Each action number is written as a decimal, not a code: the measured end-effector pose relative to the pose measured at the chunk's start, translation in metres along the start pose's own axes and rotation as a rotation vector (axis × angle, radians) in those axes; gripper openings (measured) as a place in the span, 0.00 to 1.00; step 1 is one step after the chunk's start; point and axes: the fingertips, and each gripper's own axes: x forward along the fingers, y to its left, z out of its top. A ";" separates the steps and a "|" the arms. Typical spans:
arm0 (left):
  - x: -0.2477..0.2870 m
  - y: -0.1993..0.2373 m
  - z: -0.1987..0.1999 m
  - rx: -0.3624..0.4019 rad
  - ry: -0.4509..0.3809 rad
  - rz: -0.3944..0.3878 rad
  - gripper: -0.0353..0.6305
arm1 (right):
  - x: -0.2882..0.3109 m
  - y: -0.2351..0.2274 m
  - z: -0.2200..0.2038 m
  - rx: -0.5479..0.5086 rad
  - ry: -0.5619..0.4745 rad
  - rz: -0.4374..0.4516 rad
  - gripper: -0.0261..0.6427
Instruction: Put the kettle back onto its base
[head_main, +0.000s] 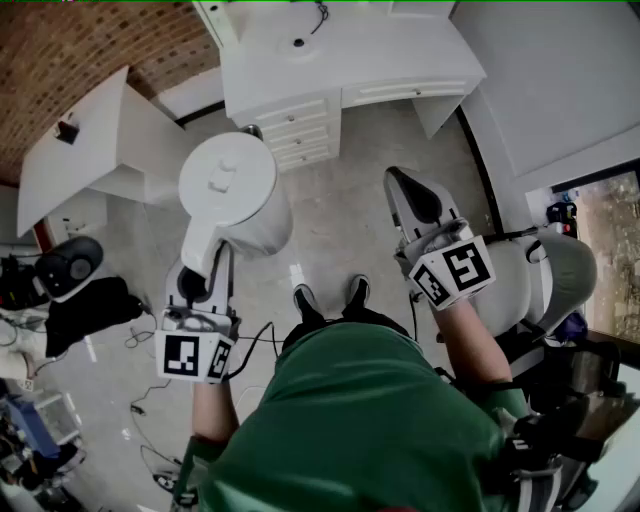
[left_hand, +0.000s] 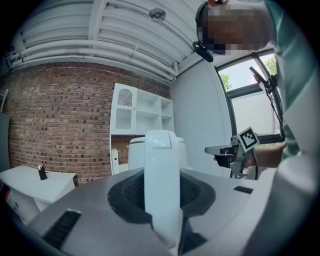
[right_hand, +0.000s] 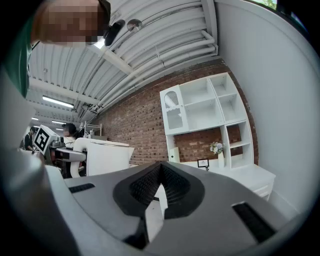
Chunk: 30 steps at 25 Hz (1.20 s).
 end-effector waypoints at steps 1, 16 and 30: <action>-0.001 0.002 0.001 -0.004 -0.004 -0.003 0.23 | 0.000 0.002 -0.001 -0.001 -0.001 0.000 0.06; -0.035 0.032 0.005 -0.017 -0.047 -0.055 0.23 | -0.017 0.041 0.016 0.008 -0.069 -0.091 0.06; -0.053 0.085 -0.008 0.013 -0.053 -0.103 0.23 | -0.014 0.084 -0.009 0.004 -0.014 -0.190 0.06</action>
